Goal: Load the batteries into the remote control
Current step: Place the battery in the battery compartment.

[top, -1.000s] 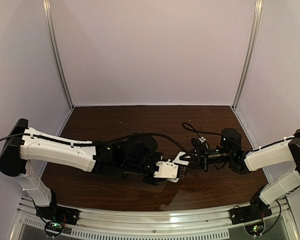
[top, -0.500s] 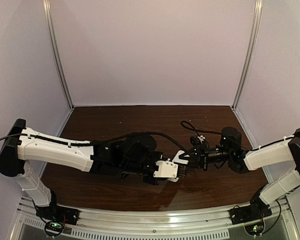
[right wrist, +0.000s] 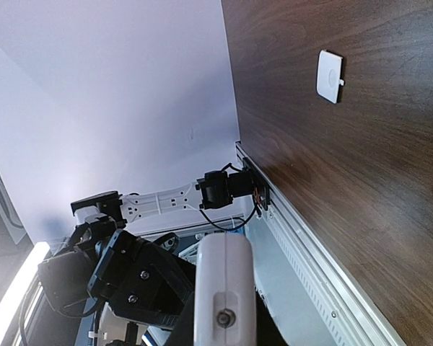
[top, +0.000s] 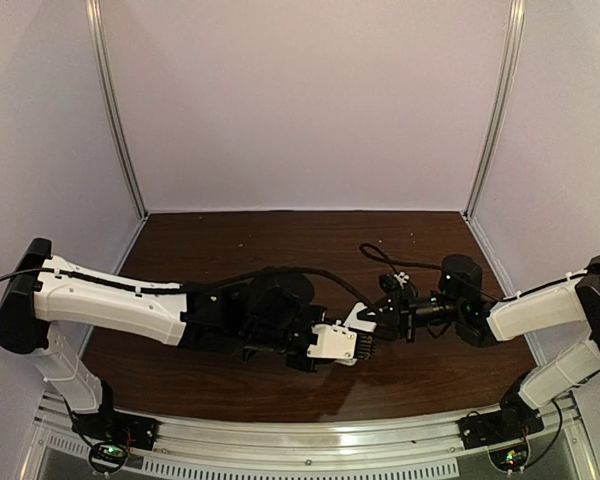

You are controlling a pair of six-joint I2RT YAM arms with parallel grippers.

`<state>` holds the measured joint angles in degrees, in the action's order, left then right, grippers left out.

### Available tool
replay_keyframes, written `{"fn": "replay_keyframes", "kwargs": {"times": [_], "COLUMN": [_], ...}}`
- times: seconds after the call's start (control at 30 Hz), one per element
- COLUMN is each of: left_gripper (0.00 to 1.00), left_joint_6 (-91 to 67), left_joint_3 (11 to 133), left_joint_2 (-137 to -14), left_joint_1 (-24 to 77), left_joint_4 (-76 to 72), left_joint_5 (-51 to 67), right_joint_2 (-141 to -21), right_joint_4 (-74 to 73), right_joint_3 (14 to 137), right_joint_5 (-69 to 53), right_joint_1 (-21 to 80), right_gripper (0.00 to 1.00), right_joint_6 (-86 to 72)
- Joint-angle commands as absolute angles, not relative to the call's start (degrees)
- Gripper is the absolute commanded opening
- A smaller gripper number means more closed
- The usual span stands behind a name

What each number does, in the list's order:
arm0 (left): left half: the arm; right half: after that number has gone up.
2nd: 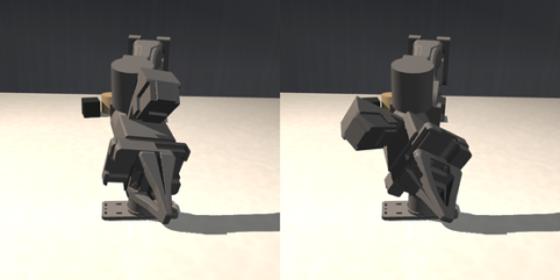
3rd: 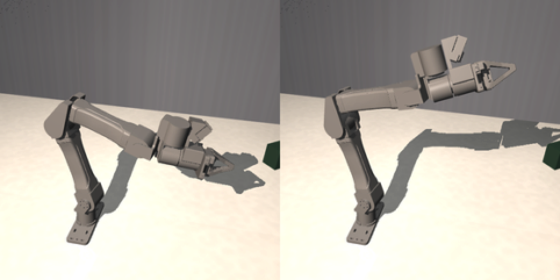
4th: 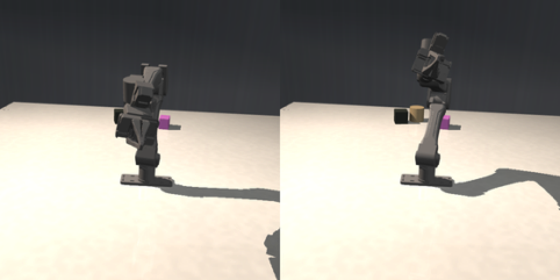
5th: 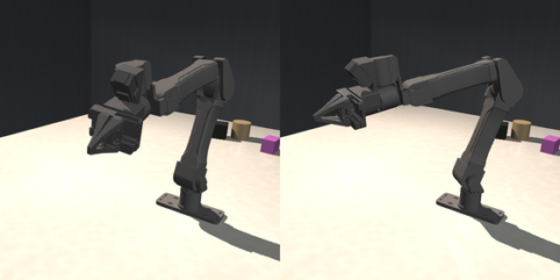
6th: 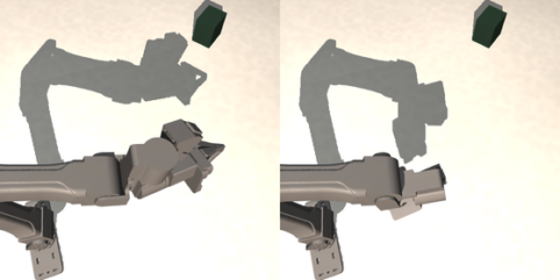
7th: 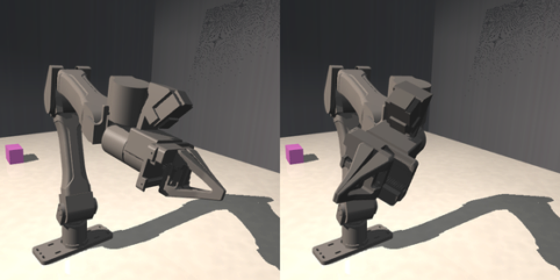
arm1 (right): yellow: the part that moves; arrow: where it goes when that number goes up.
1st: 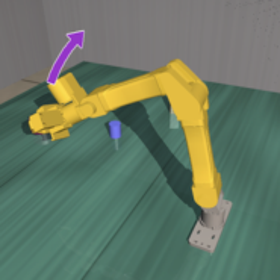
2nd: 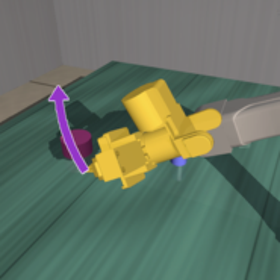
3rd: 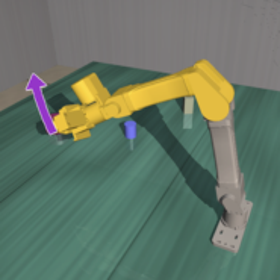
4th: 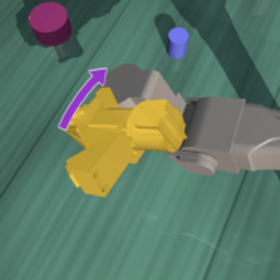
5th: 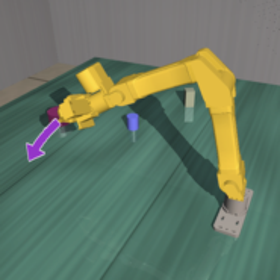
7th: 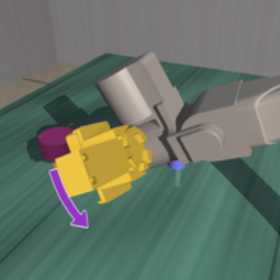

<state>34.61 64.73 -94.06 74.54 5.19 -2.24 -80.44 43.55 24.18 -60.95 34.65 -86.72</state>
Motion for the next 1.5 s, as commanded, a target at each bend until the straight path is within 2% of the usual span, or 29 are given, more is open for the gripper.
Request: {"fn": "replay_keyframes", "kwargs": {"times": [0.0, 0.5, 0.83, 1.03, 1.3, 1.47], "left_gripper": [0.23, 0.23, 0.3, 0.24, 0.26, 0.2], "left_joint_6": [35.2, 34.9, 33.6, 33.2, 33.4, 33.6], "left_joint_3": [65.1, 66.2, 68.8, 69.5, 70.2, 70.5], "left_joint_2": [-93.2, -92.4, -94.1, -94.0, -93.8, -93.8], "left_joint_1": [74.2, 74.8, 74.8, 74.8, 74.8, 74.8], "left_joint_4": [4.9, 5.4, 10.1, 10.8, 11.3, 11.4], "left_joint_5": [-5.8, -4.8, -2.5, -2.2, -0.2, 0.0], "right_joint_2": [-80.4, -80.5, -79.1, -79.1, -79.5, -79.6], "right_joint_4": [47.2, 46.0, 39.6, 38.5, 38.3, 38.5], "right_joint_3": [26.3, 26.1, 27.9, 27.9, 27.8, 28.0], "right_joint_5": [-66.7, -66.6, -66.5, -66.4, -66.3, -66.4], "right_joint_1": [36.4, 36.1, 36.1, 36.1, 36.0, 35.9], "right_gripper": [0.0, 0.0, 0.0, 0.0, 0.0, 0.0], "right_joint_6": [-86.7, -85.4, -80.8, -79.9, -79.5, -79.6]}}
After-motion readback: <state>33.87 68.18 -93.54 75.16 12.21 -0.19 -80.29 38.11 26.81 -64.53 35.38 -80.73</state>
